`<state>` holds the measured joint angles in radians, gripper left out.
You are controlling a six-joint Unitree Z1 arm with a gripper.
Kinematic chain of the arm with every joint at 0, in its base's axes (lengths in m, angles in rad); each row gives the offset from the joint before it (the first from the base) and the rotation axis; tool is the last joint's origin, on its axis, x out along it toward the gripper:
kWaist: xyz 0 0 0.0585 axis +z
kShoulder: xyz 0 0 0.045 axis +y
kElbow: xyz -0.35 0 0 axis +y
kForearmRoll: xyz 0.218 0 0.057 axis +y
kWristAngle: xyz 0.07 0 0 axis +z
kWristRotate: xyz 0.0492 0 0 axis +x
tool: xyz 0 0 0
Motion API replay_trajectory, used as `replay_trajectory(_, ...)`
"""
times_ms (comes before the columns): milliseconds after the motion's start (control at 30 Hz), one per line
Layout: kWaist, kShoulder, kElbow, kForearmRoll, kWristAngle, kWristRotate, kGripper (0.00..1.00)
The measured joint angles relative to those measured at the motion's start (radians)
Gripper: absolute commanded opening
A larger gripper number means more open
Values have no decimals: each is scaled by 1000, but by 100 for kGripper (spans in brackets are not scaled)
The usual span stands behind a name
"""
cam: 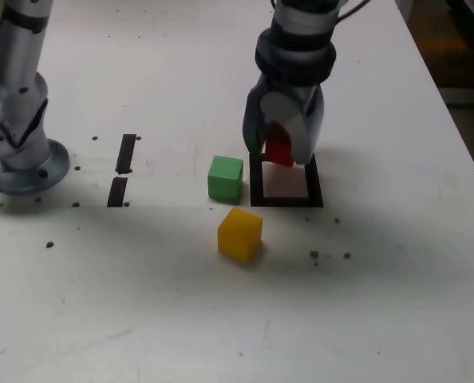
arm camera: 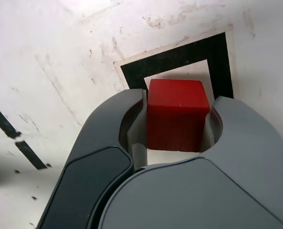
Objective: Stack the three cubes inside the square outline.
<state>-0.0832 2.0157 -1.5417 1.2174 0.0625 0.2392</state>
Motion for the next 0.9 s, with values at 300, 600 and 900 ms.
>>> replay_trajectory(300,21,0,-3,-40,-77,-115,7)
replay_trajectory(600,21,6,97,-92,-92,-145,7)
replay_trajectory(900,21,6,111,-148,-85,-144,8)
